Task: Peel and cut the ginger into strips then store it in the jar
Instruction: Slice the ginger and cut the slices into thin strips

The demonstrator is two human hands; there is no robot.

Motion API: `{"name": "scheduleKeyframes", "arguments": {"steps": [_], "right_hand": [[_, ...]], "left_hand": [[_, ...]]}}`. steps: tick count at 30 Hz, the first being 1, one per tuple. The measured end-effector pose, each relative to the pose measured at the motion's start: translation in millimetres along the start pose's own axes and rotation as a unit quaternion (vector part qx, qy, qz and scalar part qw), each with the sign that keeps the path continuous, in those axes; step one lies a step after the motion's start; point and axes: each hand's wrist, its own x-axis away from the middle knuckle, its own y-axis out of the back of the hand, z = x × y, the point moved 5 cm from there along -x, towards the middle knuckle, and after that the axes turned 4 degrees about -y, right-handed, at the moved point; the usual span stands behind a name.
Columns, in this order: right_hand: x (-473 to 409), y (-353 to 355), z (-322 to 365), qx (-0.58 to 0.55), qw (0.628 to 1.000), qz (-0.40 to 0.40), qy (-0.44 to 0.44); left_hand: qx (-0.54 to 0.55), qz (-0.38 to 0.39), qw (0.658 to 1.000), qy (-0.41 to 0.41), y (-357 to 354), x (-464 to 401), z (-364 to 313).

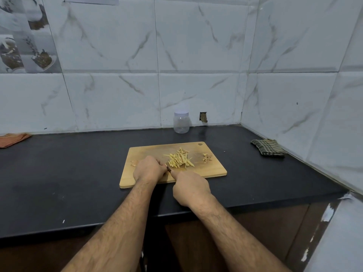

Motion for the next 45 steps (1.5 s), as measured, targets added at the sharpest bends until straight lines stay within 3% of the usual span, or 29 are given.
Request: {"name": "scheduleKeyframes", "arguments": {"steps": [9,16,25,31,33,45], "right_hand": [[5,8,-7,-0.009,1.0,-0.016,-0.016],[3,-2,1,-0.022,1.0,-0.01,0.005],[-19,6,-10,-0.017,0.999,-0.011,-0.034],[-25,-11,-14,-0.18,0.975,0.097,-0.088],[-25,-7,-13,-0.188,0.973,0.112,-0.075],[-28,-2,1,-0.127,0.99,0.036,-0.057]], "left_hand": [[-0.005,-0.008,1.0,-0.027,2,6,-2],[0.053,-0.005,0.997,-0.056,7,6,9],[0.096,-0.014,0.993,-0.062,10,1,14],[0.111,-0.086,0.989,-0.041,28,-1,33],[0.095,-0.093,0.99,-0.036,30,-4,39],[0.005,-0.035,0.998,-0.057,27,-22,43]]}}
